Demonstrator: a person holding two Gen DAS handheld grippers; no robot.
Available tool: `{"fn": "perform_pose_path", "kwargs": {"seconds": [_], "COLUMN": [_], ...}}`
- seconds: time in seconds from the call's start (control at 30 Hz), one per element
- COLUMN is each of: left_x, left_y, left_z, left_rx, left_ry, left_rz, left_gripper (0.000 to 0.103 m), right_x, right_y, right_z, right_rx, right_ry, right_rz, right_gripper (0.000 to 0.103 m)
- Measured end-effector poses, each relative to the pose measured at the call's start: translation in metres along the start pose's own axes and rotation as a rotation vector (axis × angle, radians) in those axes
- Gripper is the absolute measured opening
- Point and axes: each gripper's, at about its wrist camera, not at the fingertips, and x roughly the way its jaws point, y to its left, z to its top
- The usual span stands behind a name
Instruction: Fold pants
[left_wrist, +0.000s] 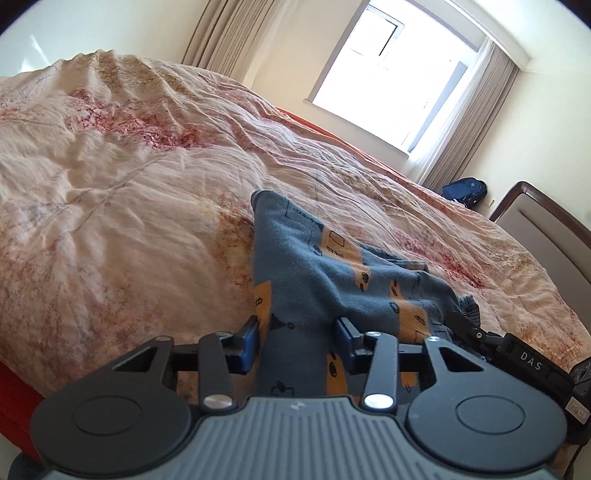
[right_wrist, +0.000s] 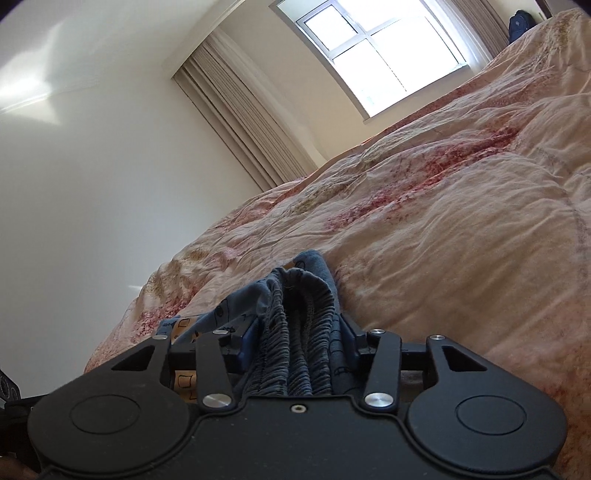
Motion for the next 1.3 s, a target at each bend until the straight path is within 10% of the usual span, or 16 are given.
{"fn": "perform_pose_path", "kwargs": {"seconds": [0.17,0.5,0.77,1.3], "left_x": [-0.006,-0.016,0.029,0.084], "left_y": [-0.004,-0.034,-0.05,-0.036], "left_z": [0.003,0.029,0.083,0.086], "left_rx": [0.024,0.178,0.252,0.201], "left_ry": [-0.029,-0.17,-0.281,-0.159], "left_rz": [0.002,0.008,0.005,0.032], "left_gripper": [0.019,0.017,0.017,0.02], "right_x": [-0.003,-0.027,0.005,0.081], "right_y": [0.014,0.064,0.073,0.044], "right_z": [-0.005,-0.01,0.029,0.047], "right_rx": [-0.081,-0.405,-0.426,-0.326], "right_ry": [-0.018,-0.167,-0.273,-0.206], "right_rz": [-0.032,-0.067,-0.089,-0.255], "right_gripper": [0.036,0.018,0.018,0.019]}}
